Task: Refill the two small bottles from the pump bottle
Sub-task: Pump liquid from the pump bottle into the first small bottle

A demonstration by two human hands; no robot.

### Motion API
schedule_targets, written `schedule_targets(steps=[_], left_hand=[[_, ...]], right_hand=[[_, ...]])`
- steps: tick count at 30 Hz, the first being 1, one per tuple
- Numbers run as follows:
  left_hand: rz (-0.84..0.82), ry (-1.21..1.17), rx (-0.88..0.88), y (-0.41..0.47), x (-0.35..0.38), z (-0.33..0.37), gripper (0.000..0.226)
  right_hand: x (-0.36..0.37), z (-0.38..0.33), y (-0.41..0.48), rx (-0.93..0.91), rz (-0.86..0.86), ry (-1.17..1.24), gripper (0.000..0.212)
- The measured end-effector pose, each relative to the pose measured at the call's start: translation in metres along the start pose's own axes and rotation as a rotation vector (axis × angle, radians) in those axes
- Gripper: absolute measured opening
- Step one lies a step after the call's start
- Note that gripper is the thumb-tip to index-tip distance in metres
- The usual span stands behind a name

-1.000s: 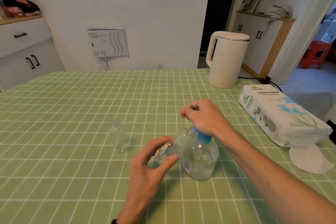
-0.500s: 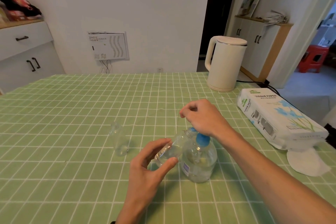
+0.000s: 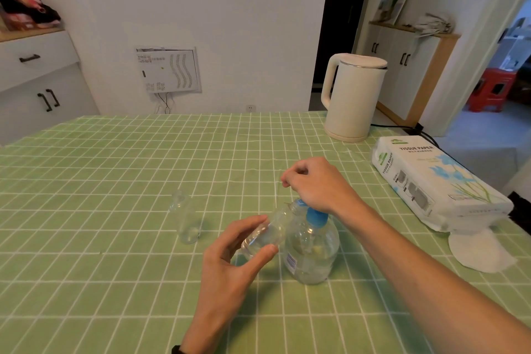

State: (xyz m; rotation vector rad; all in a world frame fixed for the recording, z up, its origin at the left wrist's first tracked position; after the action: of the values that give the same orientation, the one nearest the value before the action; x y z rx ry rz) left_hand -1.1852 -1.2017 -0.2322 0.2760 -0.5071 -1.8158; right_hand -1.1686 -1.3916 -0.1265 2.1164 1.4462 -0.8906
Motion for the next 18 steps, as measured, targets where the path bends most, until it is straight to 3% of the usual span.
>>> schedule_targets(steps=[18], left_hand=[[-0.016,0.019,-0.002,-0.0002,0.0007,0.0011,0.046]], right_hand=[[0.0027,0.004,-0.001,0.022,0.007,0.017,0.03]])
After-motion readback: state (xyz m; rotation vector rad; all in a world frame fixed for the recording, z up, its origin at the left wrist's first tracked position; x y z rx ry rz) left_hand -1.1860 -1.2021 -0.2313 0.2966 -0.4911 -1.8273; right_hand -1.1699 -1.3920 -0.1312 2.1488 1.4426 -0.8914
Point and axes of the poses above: each hand's wrist, its own y-axis towards the middle knuckle, its own x-axis out of the palm, z = x × y, the point moved 2 cm from there along y, towards the middle knuckle, and after that the axes turned 2 degrees about x, right-handed, at the moved point
